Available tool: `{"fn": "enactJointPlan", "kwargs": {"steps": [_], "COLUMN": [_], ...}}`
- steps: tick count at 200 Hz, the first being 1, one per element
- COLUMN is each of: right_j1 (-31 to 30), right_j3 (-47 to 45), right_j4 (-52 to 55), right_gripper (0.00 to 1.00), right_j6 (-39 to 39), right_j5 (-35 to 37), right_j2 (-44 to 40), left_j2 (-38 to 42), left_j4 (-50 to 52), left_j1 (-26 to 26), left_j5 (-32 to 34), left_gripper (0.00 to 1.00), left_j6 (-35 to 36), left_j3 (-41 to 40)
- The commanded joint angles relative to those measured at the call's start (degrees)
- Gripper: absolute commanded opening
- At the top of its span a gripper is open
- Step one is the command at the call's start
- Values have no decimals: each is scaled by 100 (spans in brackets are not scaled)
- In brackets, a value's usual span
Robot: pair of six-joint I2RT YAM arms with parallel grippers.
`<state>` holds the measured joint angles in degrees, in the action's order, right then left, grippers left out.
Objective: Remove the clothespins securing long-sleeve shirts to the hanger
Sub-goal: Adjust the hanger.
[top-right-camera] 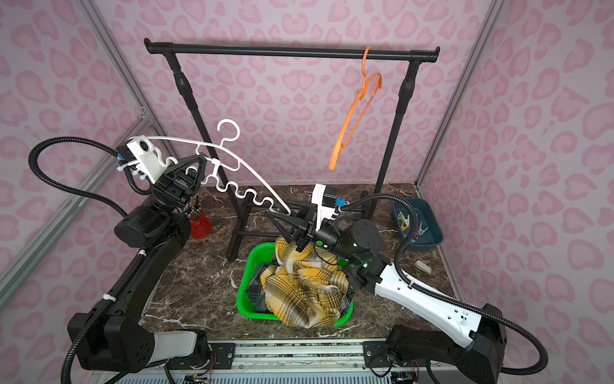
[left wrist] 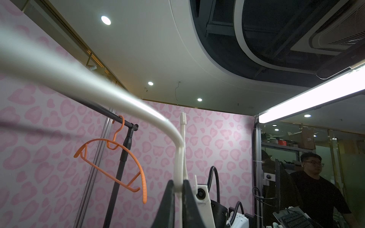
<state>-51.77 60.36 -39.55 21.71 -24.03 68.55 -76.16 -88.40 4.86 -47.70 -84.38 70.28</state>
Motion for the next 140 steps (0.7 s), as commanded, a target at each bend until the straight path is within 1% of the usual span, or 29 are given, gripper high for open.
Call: {"fn": "enactJointPlan", "kwargs": {"steps": [1, 30, 48, 68, 78, 87, 91, 120, 140], "right_j1": [-26, -44, -70, -72, -84, -97, -108, -171, -274], "right_j3": [37, 88, 143, 211, 260, 290, 290, 405, 510], "right_j4": [-356, -431, -409, -398, -380, -363, -356, 4, 468], "right_gripper": [35, 29, 27, 20, 13, 3, 0, 0, 0], "right_j6": [43, 70, 23, 23, 28, 19, 15, -209, -571], "right_j5": [3, 45, 95, 126, 112, 130, 149, 303, 636], "right_j2": [96, 183, 219, 267, 314, 347, 352, 315, 147], "left_j2": [14, 16, 9, 19, 7, 7, 9, -45, -135], "left_j4": [-300, -311, -309, -309, -309, -309, -309, -296, -309], "left_j1": [-12, -29, -29, -32, -30, -29, -29, -38, -46], "left_j5": [77, 94, 98, 103, 97, 94, 90, 37, -24], "left_gripper": [4, 4, 4, 4, 4, 4, 4, 4, 4], "left_j6": [-43, -50, -52, -44, -39, -52, -52, -108, -193], "left_j3": [3, -23, -41, -67, -67, -59, -54, -3, 82]}}
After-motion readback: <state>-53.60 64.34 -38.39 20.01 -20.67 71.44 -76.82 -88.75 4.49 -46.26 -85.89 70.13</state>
